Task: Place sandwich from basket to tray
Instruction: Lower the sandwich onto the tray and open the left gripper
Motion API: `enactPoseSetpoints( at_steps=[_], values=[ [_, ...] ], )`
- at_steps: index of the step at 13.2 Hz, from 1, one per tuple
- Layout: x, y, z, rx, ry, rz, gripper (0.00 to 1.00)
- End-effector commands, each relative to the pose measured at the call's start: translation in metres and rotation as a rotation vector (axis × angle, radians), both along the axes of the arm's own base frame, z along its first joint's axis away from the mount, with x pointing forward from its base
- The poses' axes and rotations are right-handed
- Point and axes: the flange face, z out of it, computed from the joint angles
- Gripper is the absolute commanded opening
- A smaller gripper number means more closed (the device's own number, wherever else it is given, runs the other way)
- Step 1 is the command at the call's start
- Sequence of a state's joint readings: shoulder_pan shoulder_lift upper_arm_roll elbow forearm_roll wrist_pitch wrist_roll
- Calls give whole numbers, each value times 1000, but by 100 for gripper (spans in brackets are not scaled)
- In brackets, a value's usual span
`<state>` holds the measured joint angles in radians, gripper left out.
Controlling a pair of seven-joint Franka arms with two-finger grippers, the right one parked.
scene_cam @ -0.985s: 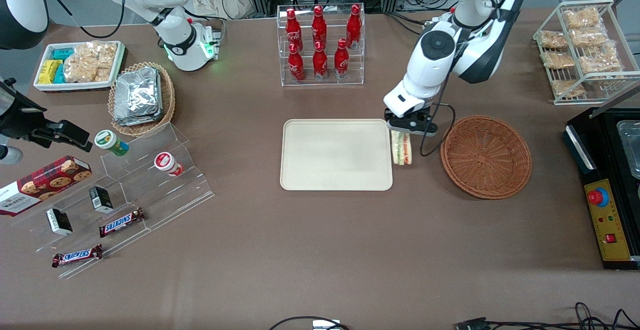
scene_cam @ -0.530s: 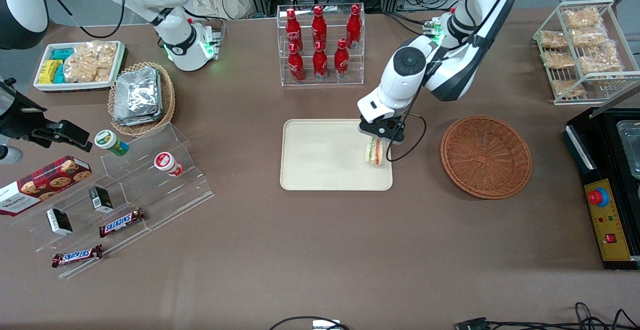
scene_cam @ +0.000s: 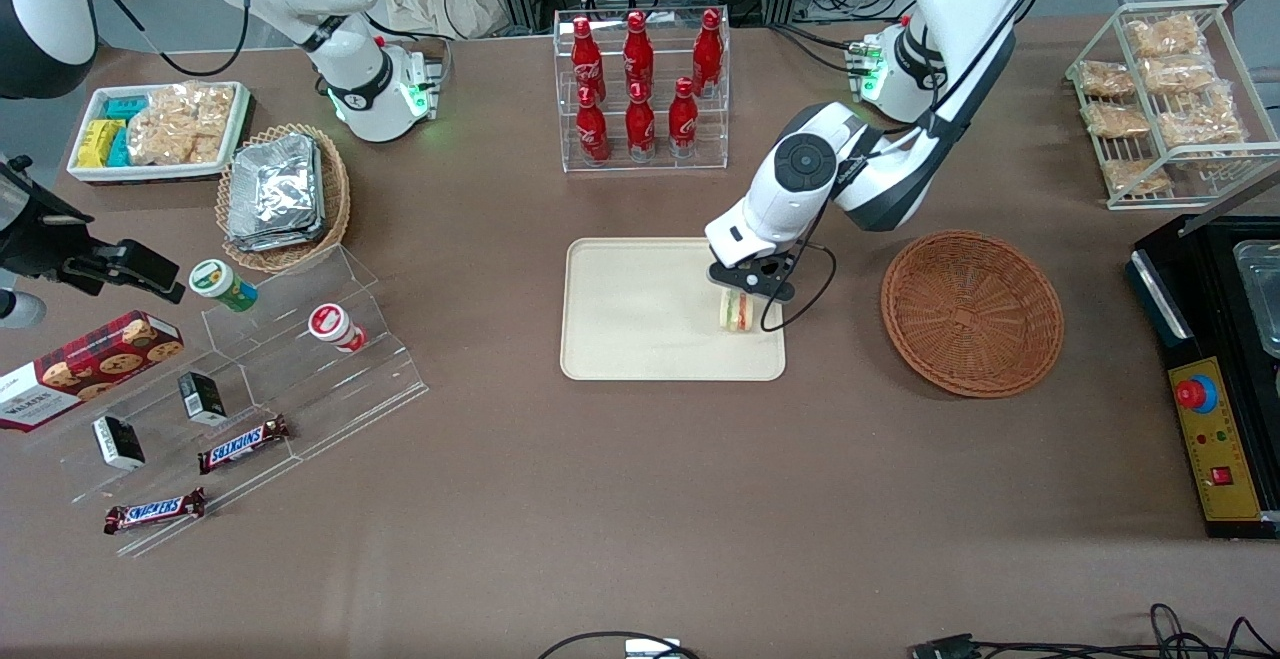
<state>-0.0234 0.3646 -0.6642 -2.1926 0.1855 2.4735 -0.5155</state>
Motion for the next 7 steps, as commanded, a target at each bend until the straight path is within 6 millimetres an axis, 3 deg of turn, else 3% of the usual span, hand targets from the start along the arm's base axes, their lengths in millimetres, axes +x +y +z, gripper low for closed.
enactPoseSetpoints(
  at_steps=[1, 4, 7],
  values=[
    [12, -14, -21, 43, -26, 40, 7],
    [11, -16, -46, 94, -62, 71, 10],
    [10, -17, -49, 97, -64, 70, 26]
  ],
)
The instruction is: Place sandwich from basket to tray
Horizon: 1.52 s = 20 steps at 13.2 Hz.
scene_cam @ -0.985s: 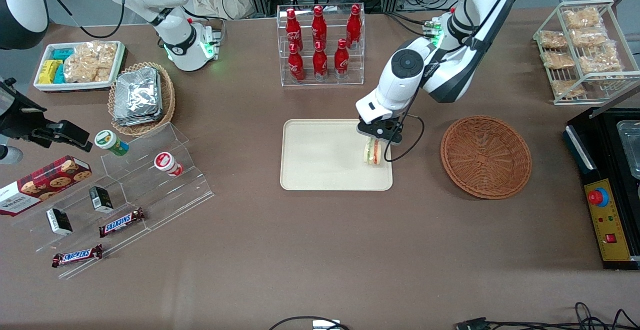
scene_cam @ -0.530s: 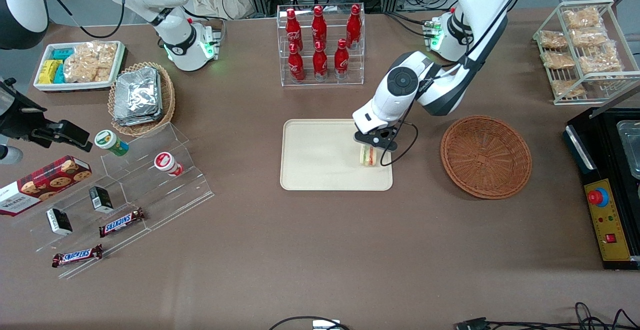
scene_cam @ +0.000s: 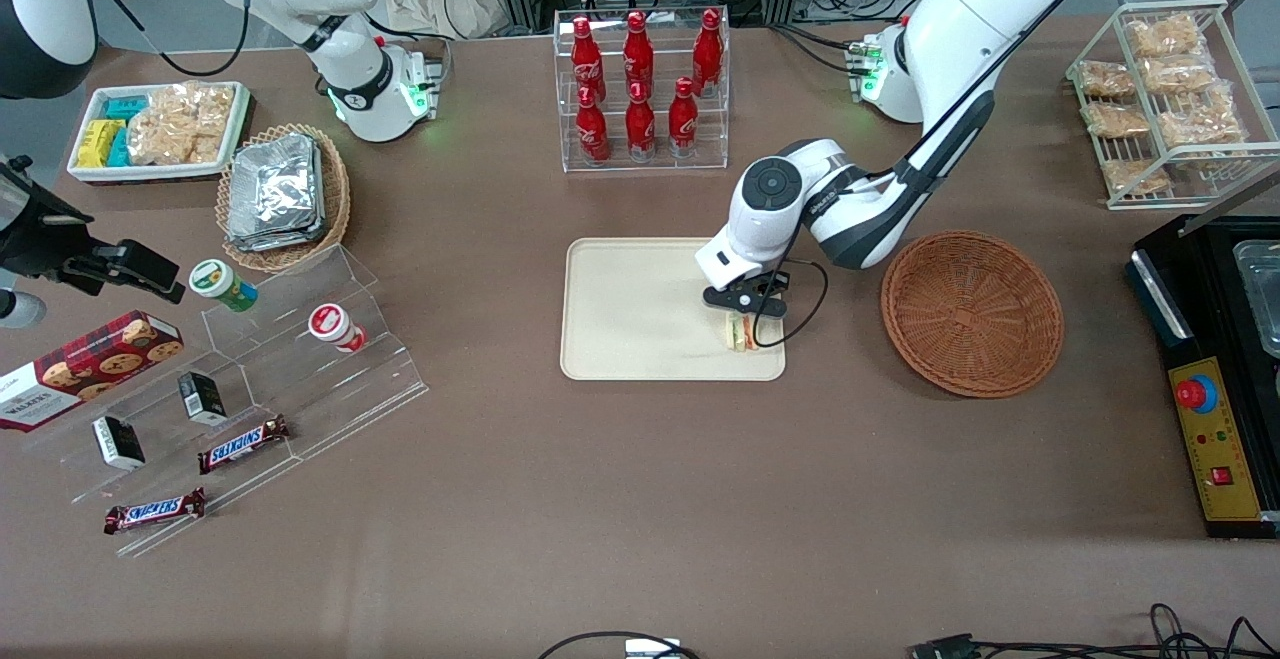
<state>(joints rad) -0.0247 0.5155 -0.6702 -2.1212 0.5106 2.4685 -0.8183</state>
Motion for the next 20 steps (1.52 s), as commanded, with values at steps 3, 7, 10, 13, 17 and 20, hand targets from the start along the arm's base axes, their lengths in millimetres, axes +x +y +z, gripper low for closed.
enactPoseSetpoints(
  at_steps=[3, 7, 10, 13, 17, 20],
  values=[
    [8, -4, -3, 6, -13, 17, 100],
    [45, -7, 38, 85, -22, 67, 100],
    [71, -8, 78, 72, -8, 151, 100],
    [98, 9, 119, 83, -41, 262, 100],
    [143, 97, 175, 91, -124, 483, 100],
    [164, 140, 210, 76, -146, 574, 100]
  ],
)
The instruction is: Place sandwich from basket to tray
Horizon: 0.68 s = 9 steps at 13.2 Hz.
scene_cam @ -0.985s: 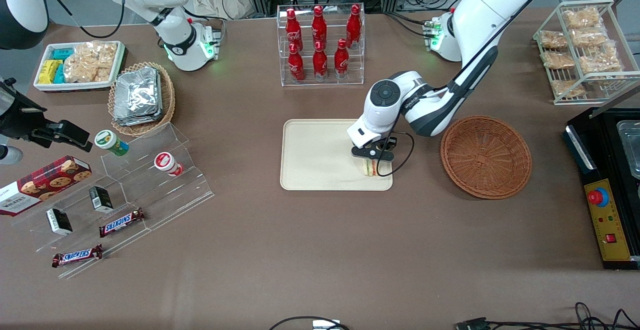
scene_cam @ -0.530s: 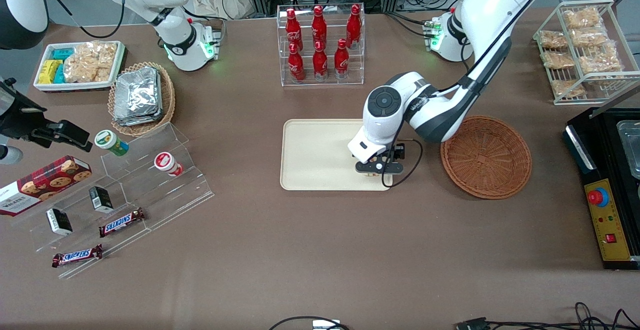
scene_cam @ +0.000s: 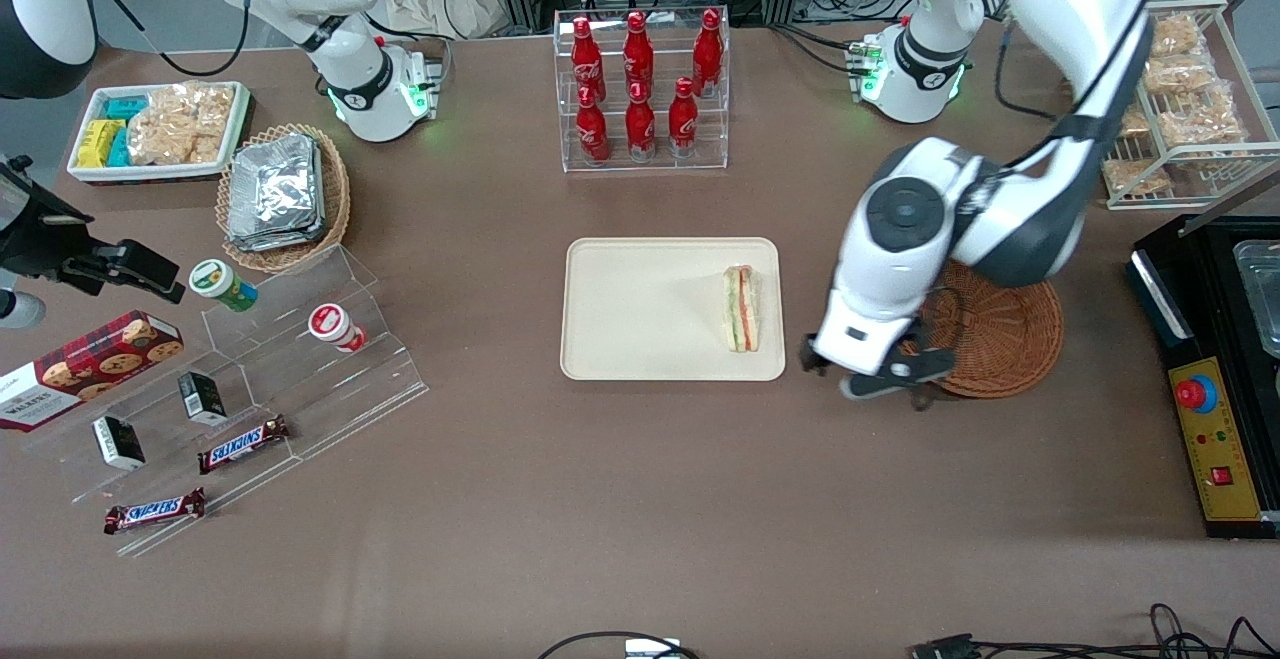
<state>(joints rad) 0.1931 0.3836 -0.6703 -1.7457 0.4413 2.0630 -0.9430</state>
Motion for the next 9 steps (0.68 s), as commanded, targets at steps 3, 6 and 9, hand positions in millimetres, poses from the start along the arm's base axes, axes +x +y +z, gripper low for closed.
enactPoseSetpoints(
  at_steps=[3, 6, 9],
  values=[
    [20, 43, 61, -41, 10, 107, 100],
    [25, 79, 86, -62, 88, 44, 100],
    [18, 110, 110, -76, 109, -35, 100]
  ],
)
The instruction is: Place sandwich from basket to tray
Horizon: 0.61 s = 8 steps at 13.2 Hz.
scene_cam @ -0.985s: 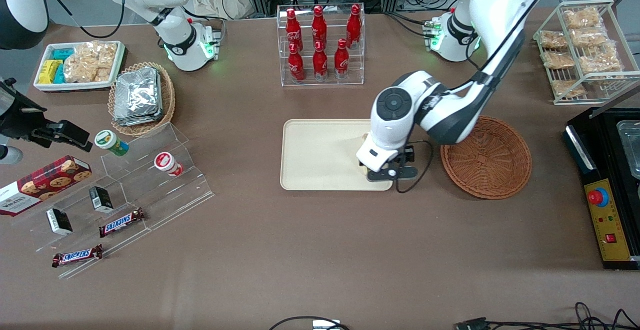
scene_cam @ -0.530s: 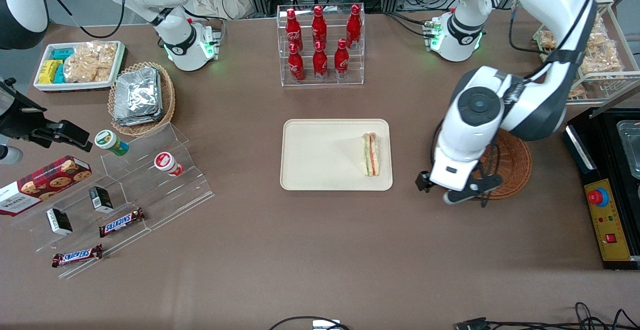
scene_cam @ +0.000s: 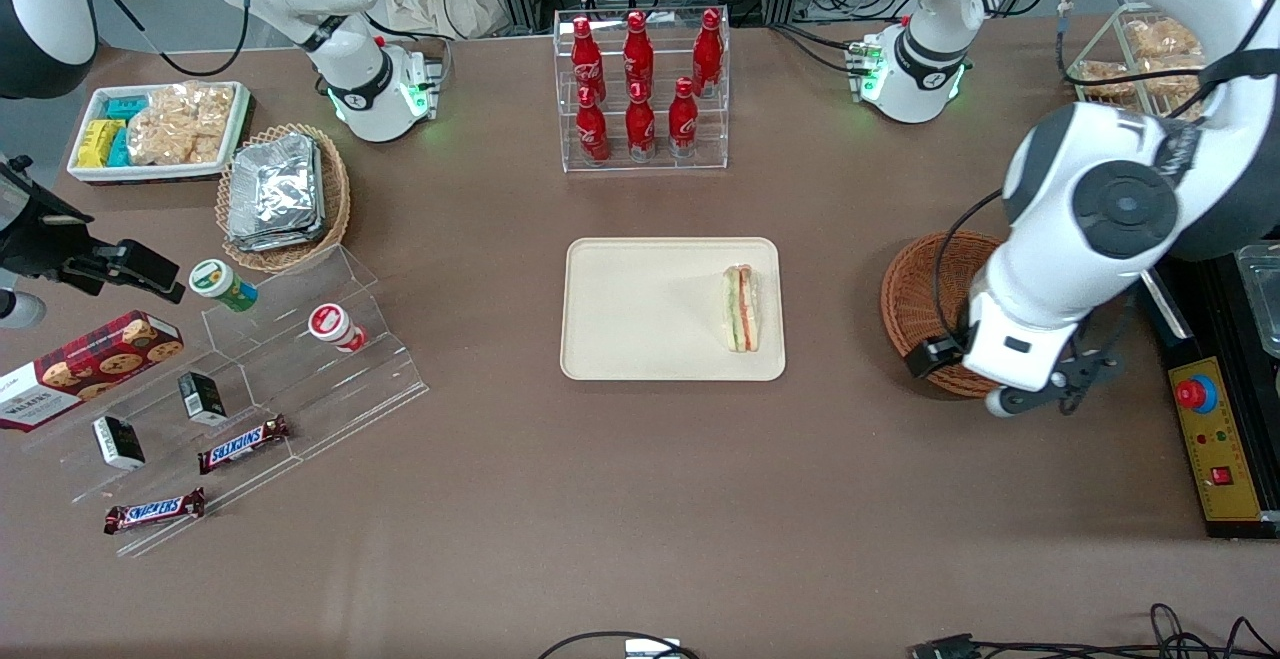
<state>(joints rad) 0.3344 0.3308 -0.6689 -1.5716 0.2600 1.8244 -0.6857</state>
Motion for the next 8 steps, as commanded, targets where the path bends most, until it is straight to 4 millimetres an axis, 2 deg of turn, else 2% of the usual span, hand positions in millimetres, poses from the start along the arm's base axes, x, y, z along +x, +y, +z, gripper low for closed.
enactPoseSetpoints(
  at_steps=[1, 6, 8],
  values=[
    [-13, 31, 27, 0, 30, -56, 100],
    [-46, 104, 80, -60, 82, -218, 100],
    [-62, 123, 101, -46, 86, -236, 100]
  ],
)
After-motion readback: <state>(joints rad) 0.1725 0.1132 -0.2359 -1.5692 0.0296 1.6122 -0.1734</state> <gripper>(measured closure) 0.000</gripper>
